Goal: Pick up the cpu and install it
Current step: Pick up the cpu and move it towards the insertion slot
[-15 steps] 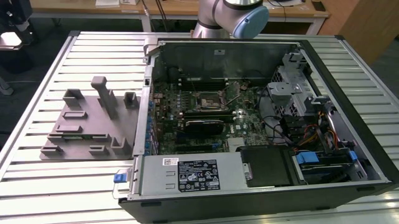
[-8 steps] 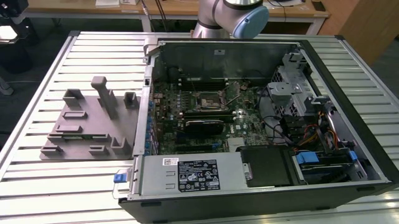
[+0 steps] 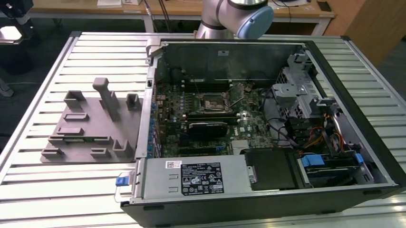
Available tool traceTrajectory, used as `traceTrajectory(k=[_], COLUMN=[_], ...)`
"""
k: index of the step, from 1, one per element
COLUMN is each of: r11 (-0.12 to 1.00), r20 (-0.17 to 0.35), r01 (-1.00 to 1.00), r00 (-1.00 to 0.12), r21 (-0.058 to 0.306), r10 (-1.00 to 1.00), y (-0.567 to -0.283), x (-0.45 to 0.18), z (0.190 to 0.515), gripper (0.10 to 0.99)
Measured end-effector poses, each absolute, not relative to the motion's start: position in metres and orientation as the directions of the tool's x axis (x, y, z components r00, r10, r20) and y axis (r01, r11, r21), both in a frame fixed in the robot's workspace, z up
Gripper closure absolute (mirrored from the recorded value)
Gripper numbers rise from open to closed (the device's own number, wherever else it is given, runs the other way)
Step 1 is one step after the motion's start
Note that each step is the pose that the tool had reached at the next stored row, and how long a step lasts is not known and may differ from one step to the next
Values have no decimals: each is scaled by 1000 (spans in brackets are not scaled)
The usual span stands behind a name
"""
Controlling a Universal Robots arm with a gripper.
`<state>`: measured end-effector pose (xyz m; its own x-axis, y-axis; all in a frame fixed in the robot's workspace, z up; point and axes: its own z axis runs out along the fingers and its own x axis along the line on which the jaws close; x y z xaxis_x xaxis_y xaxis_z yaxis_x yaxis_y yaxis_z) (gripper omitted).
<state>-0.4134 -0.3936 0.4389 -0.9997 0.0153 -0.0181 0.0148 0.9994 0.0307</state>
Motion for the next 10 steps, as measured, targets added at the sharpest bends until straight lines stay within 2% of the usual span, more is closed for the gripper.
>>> traceTrajectory(k=[10], r11=[999], r20=[-18], r01=[15], r00=[-1000], r21=[31], r10=[15], y=[-394], x=[-383], z=[439], gripper=[541])
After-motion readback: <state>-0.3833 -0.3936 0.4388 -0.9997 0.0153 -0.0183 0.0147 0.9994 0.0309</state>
